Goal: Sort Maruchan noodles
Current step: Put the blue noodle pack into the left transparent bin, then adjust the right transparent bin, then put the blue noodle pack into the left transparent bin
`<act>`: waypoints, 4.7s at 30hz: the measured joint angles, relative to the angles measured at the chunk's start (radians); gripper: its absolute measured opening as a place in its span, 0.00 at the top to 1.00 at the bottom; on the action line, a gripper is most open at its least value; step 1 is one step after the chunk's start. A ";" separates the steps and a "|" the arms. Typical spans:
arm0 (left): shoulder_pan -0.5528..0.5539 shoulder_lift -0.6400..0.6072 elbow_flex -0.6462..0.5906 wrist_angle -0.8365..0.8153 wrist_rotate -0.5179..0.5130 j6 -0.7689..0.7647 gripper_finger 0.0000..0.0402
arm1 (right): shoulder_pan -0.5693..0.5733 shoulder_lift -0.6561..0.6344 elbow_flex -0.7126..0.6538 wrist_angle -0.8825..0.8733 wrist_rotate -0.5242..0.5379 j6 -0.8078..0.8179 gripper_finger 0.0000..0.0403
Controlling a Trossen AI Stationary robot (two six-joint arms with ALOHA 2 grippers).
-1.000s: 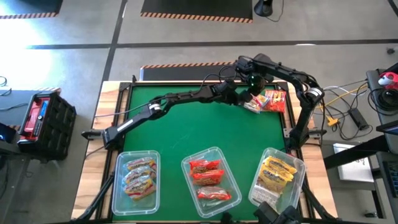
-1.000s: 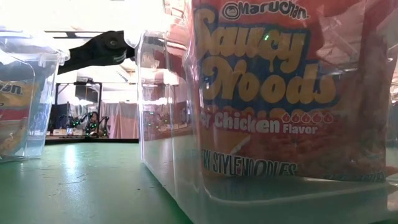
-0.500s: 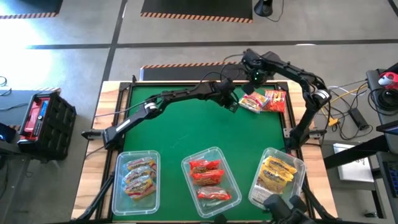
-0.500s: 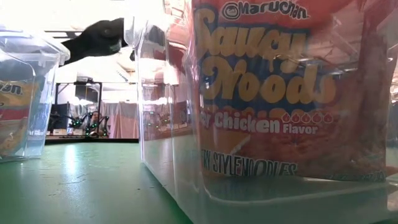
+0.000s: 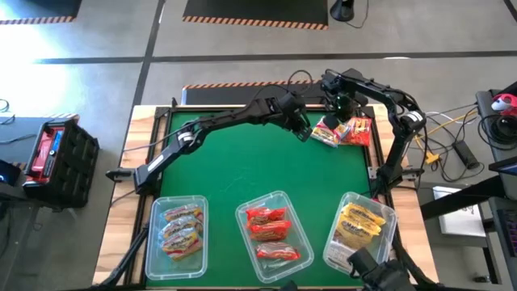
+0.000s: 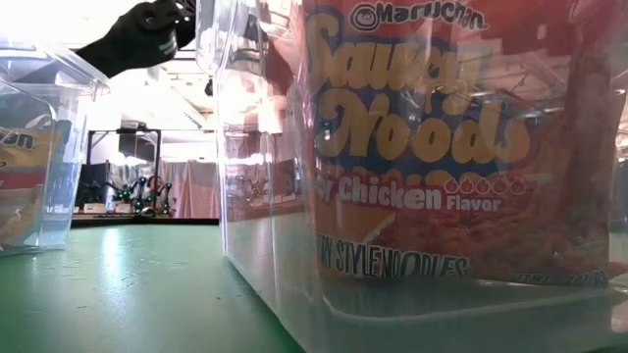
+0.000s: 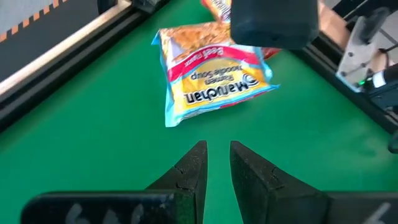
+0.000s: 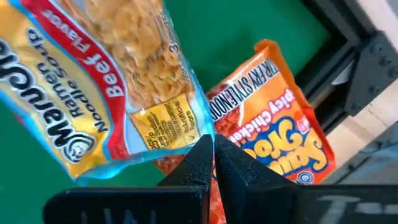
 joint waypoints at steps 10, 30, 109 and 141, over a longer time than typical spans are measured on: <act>0.002 -0.045 0.000 -0.014 0.000 0.034 0.87 | 0.080 -0.013 0.000 -0.064 -0.146 -0.129 0.98; 0.025 -0.080 0.000 -0.147 0.001 0.142 0.87 | 0.155 -0.462 -0.213 -0.017 -0.438 -0.049 0.80; 0.172 -0.168 0.001 -0.256 0.011 0.331 0.87 | 0.441 -0.498 -0.412 0.179 -0.025 0.542 0.78; 0.189 -0.168 0.001 -0.256 0.010 0.331 0.87 | 0.155 0.002 0.057 0.041 0.097 0.302 0.83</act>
